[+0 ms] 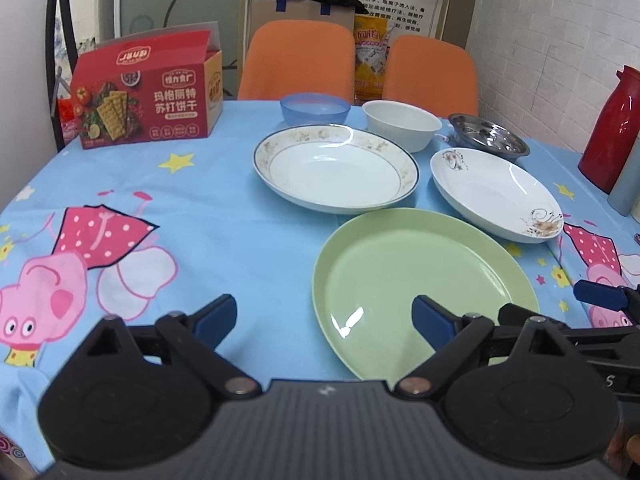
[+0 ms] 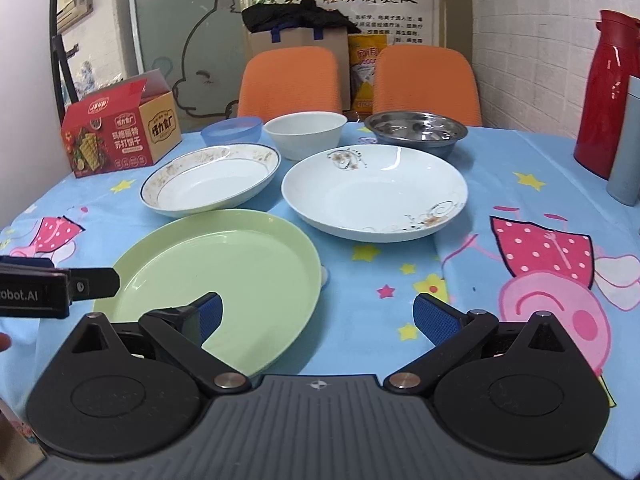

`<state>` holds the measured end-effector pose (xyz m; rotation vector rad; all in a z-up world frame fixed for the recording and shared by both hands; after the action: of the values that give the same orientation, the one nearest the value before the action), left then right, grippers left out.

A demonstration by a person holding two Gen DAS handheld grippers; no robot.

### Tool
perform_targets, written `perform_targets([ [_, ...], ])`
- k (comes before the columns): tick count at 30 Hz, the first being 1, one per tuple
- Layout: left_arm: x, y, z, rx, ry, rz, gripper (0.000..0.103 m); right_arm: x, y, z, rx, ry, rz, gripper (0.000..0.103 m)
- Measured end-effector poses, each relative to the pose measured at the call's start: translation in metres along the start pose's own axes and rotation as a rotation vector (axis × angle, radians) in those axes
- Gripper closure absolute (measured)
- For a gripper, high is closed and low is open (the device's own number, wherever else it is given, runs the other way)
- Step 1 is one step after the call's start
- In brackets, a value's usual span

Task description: Organize plates and bowls

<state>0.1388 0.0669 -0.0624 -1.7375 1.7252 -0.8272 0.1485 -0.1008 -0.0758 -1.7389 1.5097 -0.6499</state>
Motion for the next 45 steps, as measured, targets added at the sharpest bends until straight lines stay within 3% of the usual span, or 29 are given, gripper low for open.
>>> perform_targets([
  [10, 0.002, -0.001, 0.018, -0.018, 0.078, 0.016, 0.011, -0.017, 0.012, 0.030, -0.071, -0.031, -0.060, 0.000],
  [23, 0.010, -0.002, 0.034, -0.045, 0.143, 0.025, 0.013, -0.018, 0.002, 0.026, -0.025, -0.020, -0.081, 0.000],
  [29, 0.017, 0.000, 0.041, -0.052, 0.144, 0.027, 0.034, -0.013, 0.004, 0.032, -0.033, -0.025, -0.054, 0.000],
  [30, 0.018, 0.000, 0.041, -0.051, 0.145, 0.034, 0.055, -0.015, 0.004, 0.032, -0.027, -0.029, -0.058, 0.000],
  [31, 0.018, 0.000, 0.041, -0.047, 0.125, 0.050, 0.067, -0.017, 0.004, 0.031, -0.019, -0.036, -0.060, 0.000],
  [34, 0.018, 0.001, 0.040, -0.038, 0.098, 0.063, 0.069, -0.019, 0.002, 0.030, 0.002, -0.033, -0.034, 0.009],
  [41, -0.008, -0.002, 0.020, -0.030, 0.063, -0.015, 0.073, -0.039, -0.004, 0.014, 0.051, -0.012, -0.044, 0.010],
  [45, -0.042, 0.002, 0.008, -0.025, -0.011, -0.043, 0.073, -0.068, -0.008, 0.015, 0.059, -0.092, -0.061, 0.010],
])
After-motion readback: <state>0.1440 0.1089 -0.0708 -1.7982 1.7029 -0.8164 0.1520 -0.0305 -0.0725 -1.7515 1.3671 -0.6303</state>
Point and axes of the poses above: each gripper's, at about its wrist camera, not at the fingertips, and z roughly the way its jaws point, x to its right, y to its underside, the point moved 10 cm from there along z, roughly the way its jaws point, and after that the axes turned 4 degrees about z, right-handed, at the moved point
